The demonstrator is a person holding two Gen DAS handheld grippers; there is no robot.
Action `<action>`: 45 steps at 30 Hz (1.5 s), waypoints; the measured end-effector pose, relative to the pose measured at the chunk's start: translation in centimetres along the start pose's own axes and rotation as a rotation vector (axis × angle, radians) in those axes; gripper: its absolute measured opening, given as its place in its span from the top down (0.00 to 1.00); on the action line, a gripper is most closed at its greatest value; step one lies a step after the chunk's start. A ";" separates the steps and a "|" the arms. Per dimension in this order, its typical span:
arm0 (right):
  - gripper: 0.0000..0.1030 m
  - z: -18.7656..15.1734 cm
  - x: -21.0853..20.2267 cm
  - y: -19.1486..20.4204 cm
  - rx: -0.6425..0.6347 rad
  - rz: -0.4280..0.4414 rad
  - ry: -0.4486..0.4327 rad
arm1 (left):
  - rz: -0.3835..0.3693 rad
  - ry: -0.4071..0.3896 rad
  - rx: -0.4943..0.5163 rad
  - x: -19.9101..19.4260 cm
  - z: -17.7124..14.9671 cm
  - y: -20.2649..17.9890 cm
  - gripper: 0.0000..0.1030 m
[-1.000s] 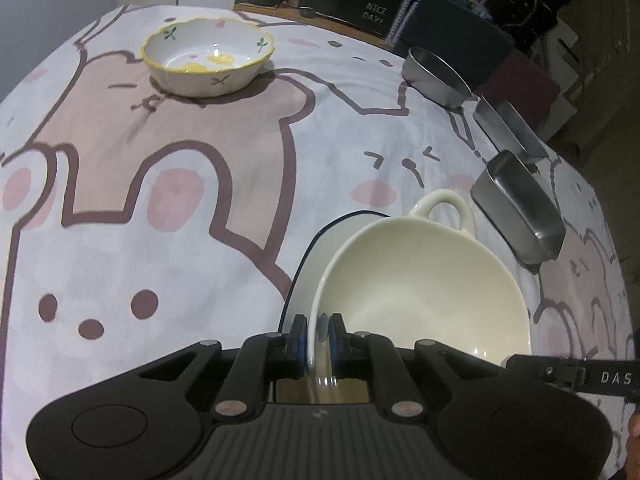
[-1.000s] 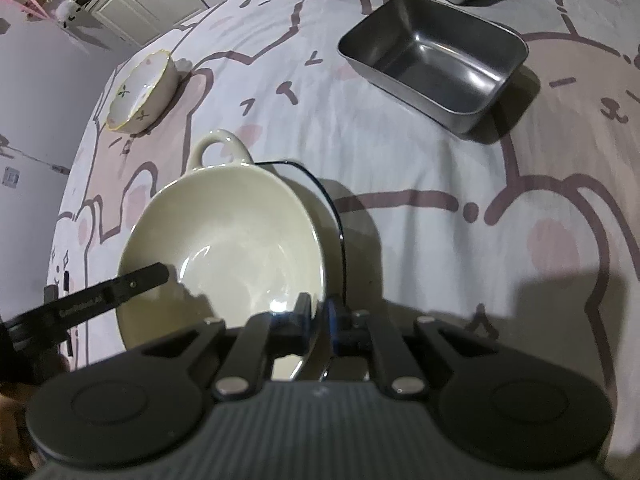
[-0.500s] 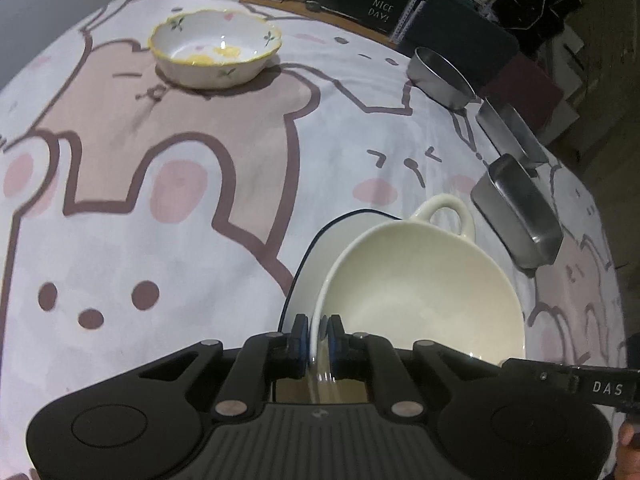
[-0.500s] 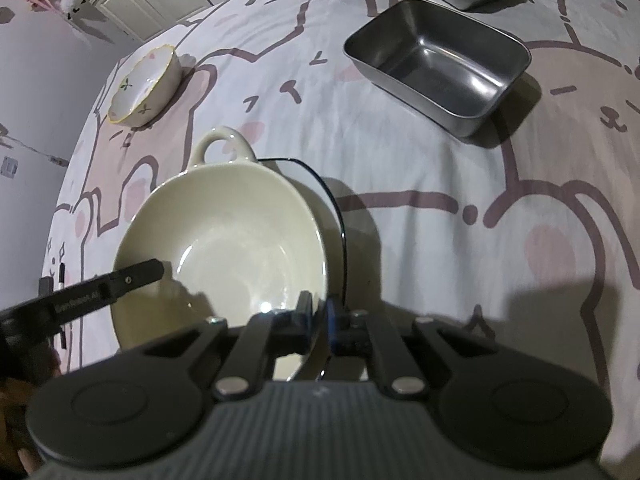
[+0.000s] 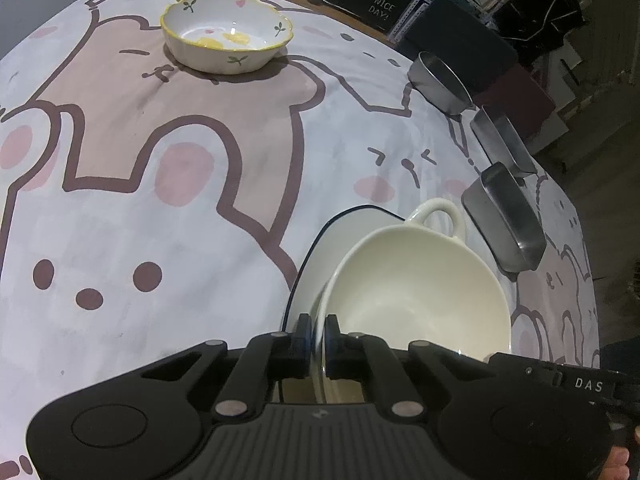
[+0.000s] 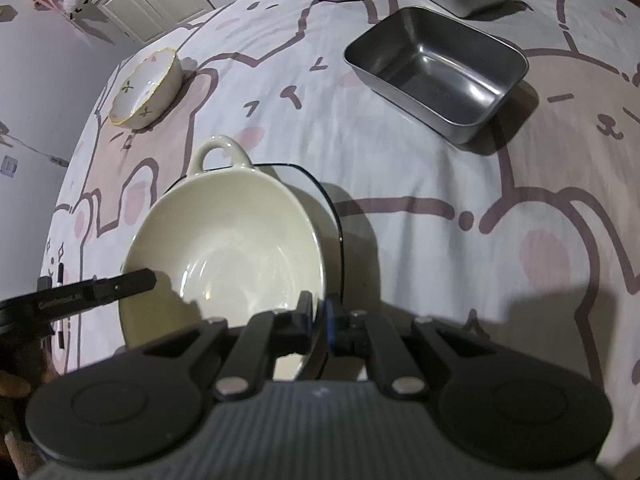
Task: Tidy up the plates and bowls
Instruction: 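Lower the cream bowl onto the dark-rimmed white plate with both grippers, then open the right gripper off the bowl rim while the left gripper opens too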
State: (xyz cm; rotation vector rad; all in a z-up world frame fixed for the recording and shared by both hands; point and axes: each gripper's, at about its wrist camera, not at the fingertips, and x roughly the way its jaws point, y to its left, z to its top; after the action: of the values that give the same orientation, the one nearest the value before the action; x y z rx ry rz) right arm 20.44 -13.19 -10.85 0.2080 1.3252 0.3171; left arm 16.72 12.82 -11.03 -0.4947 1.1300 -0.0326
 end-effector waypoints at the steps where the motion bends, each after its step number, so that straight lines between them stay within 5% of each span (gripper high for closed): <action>1: 0.93 0.0 0.0 0.0 -0.001 0.000 0.000 | -0.001 0.002 0.000 0.0 0.0 0.0 0.94; 35: 0.85 0.0 -0.2 0.1 -0.052 -0.010 -0.005 | 0.050 -0.026 0.093 -0.5 0.4 -1.1 0.93; 45: 0.68 -1.0 -2.1 0.7 -0.096 0.015 -0.047 | 0.032 -0.031 0.127 -2.1 -0.4 -1.6 0.68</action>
State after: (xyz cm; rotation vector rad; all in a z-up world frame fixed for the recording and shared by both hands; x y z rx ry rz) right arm 18.92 -13.26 -8.98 0.1439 1.2599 0.3852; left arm 15.77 11.84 -8.76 -0.3625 1.0977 -0.0686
